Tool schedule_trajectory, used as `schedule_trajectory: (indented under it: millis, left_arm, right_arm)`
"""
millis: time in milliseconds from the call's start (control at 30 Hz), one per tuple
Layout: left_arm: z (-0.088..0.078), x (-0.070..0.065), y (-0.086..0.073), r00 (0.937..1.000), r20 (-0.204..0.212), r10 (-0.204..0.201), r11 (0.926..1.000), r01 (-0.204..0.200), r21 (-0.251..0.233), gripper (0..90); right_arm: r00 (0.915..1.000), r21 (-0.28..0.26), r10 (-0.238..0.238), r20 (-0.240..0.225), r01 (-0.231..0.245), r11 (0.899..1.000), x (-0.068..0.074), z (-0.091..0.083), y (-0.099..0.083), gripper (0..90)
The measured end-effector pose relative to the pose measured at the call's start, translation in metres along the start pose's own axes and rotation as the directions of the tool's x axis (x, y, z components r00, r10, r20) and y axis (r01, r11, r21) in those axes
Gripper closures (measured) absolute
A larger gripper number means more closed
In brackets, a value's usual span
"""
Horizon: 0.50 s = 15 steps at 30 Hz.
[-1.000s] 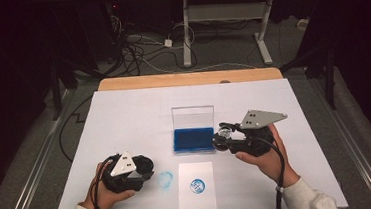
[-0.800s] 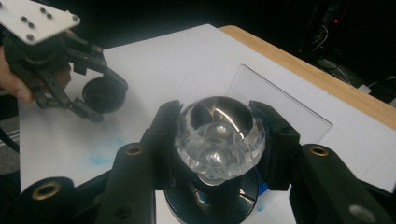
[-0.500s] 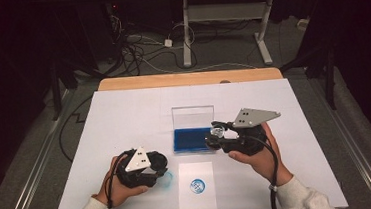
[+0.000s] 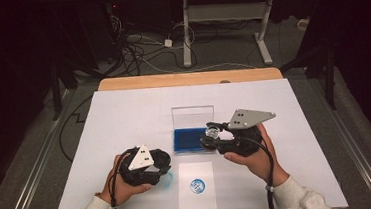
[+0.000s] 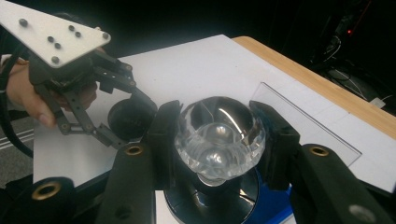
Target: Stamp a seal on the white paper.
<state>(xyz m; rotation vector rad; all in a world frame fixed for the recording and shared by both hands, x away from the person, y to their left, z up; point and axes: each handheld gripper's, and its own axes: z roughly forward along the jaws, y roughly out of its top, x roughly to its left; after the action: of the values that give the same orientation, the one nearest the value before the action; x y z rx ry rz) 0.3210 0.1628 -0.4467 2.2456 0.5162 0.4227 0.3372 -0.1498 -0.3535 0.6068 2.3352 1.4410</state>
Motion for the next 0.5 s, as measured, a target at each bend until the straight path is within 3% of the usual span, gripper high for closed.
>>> schedule_trajectory:
  millis: [167, 500]
  left_arm:
    - [0.006, -0.002, 0.006, 0.9998, 0.012, 0.014, 0.9999, -0.014, -0.005, 36.7]
    - [0.012, -0.004, 0.012, 0.9995, 0.032, -0.001, 0.9994, 0.002, -0.033, 36.8]
  right_arm:
    - [1.0, -0.007, -0.002, -0.007, 0.001, 1.0, 0.004, 0.006, 0.002, 56.2]
    - [0.9993, -0.023, -0.015, -0.034, 0.015, 1.0, 0.012, 0.016, 0.008, 56.3]
